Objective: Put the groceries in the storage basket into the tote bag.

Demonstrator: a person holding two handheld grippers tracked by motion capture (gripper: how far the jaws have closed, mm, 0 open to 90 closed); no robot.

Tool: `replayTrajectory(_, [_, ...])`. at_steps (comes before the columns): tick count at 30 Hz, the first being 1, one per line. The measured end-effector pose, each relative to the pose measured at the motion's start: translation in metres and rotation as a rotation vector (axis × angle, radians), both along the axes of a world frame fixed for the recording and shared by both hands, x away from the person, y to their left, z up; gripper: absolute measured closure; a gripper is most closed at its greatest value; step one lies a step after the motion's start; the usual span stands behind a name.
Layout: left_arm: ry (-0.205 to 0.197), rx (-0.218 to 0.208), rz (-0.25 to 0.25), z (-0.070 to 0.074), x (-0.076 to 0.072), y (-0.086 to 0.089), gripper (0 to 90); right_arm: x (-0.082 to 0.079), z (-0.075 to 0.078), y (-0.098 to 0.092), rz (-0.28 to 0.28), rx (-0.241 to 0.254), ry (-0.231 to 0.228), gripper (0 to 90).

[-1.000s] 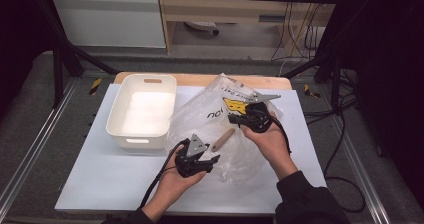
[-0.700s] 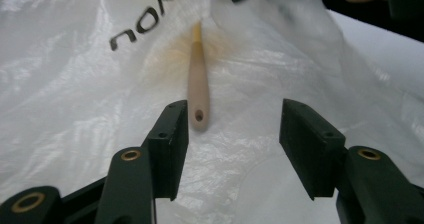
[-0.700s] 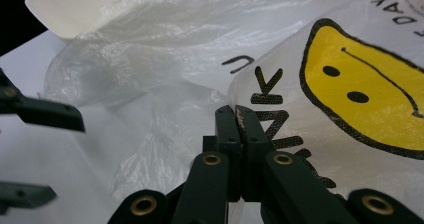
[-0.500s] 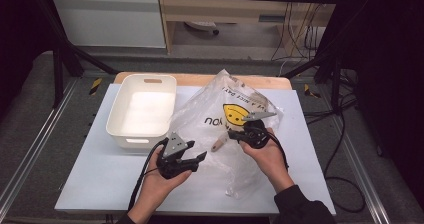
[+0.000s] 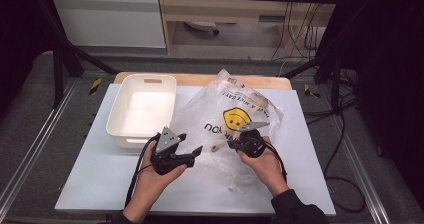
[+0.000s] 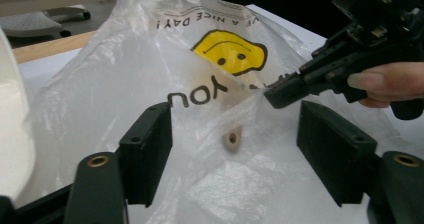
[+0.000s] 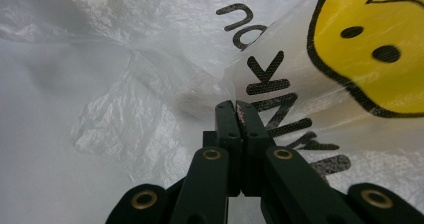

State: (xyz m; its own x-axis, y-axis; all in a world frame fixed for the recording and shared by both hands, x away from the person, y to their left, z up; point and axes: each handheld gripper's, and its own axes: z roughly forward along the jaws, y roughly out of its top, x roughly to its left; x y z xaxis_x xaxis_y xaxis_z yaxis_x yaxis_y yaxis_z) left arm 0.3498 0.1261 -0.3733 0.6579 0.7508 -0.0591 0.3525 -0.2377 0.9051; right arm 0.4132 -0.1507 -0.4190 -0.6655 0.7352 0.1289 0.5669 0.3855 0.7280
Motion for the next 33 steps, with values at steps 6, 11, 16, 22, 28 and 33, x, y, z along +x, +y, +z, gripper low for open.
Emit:
replayTrajectory(6, [-0.001, -0.014, 0.021, 0.006, 0.002, 0.008, 22.1, -0.002, -0.007, -0.001, 0.005, -0.025, 0.006, 90.0])
replayTrajectory(11, [-0.015, -0.010, 0.051, 0.010, 0.003, 0.013, 21.1, -0.002, -0.012, -0.002, 0.002, -0.034, 0.016, 88.2])
replayTrajectory(16, [-0.024, -0.031, 0.088, 0.013, 0.005, 0.028, 21.2, -0.003, -0.014, -0.001, 0.011, -0.043, 0.017, 86.4])
replayTrajectory(22, [-0.021, -0.045, 0.138, 0.015, 0.008, 0.050, 21.3, -0.008, -0.015, 0.002, 0.022, -0.053, 0.033, 78.0])
replayTrajectory(28, [-0.033, -0.026, 0.180, 0.012, 0.008, 0.069, 19.6, -0.013, -0.014, 0.000, 0.000, -0.037, 0.025, 55.9])
replayTrajectory(33, [-0.035, -0.035, 0.180, 0.007, 0.008, 0.077, 15.3, -0.019, -0.011, -0.003, -0.036, -0.019, -0.030, 26.9])
